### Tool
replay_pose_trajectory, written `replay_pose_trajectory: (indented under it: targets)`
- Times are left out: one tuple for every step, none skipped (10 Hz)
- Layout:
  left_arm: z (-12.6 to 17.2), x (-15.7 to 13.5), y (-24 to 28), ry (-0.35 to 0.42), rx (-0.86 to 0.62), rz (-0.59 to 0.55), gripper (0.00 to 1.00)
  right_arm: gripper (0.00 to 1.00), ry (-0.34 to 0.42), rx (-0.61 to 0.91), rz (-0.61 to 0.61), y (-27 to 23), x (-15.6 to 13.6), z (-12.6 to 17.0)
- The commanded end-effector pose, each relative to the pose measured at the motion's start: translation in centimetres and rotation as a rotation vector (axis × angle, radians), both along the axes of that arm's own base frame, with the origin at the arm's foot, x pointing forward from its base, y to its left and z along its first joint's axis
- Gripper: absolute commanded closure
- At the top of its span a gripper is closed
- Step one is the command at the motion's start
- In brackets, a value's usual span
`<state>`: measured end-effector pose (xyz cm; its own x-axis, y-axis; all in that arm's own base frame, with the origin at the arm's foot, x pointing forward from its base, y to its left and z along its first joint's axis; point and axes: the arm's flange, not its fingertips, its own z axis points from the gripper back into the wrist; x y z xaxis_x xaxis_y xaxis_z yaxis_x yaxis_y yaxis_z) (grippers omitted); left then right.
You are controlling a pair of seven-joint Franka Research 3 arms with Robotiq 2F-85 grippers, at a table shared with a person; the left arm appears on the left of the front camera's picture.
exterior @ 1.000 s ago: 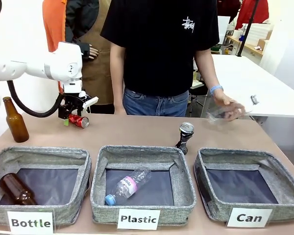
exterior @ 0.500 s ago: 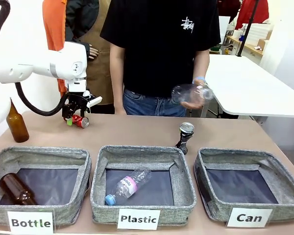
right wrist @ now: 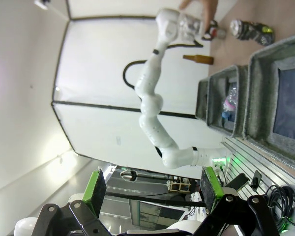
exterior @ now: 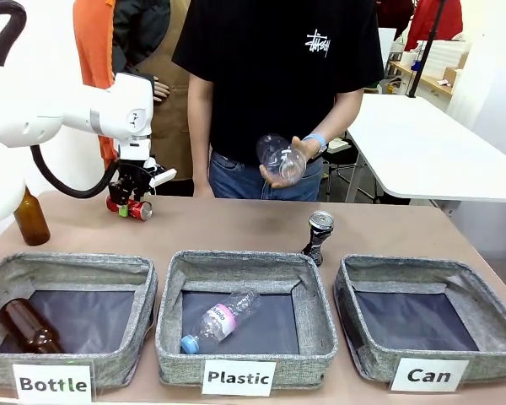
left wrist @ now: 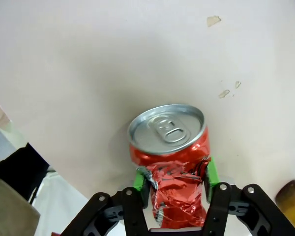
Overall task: Sort the can waste into the basket.
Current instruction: Pick up the can waste from the table and place it in the right Fabric basket.
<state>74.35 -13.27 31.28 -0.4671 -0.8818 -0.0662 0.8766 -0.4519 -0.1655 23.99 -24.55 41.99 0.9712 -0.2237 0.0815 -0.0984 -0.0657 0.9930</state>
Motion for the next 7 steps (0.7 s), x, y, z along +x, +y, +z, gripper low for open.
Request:
replay_pose_trajectory:
  targets:
    - [-0.02, 1.01, 0.28, 0.003, 0.047, 0.022, 0.85, 0.00, -0.006, -0.001, 0.012, -0.28, -0.37, 0.20]
    - [0.06, 0.95, 0.36, 0.001, 0.040, 0.026, 0.94, 0.00, -0.006, -0.001, 0.012, -0.28, -0.37, 0.20]
    - [0.11, 0.89, 0.34, -0.003, 0.037, 0.027, 1.00, 0.00, -0.006, -0.001, 0.012, -0.28, -0.37, 0.20]
    - [0.15, 0.99, 0.37, -0.004, 0.033, 0.025, 1.00, 0.00, -0.006, -0.001, 0.012, -0.28, -0.37, 0.20]
    - [0.21, 0.91, 0.28, 0.001, 0.026, 0.020, 1.00, 0.00, -0.006, -0.001, 0.012, -0.28, -0.37, 0.20]
    - [0.30, 0.75, 0.30, 0.001, 0.020, 0.032, 1.00, 0.00, -0.006, -0.001, 0.012, -0.28, -0.37, 0.20]
    - [0.89, 0.30, 0.45, 0.002, -0.002, 0.048, 1.00, 0.00, -0.006, -0.001, 0.012, -0.28, -0.37, 0.20]
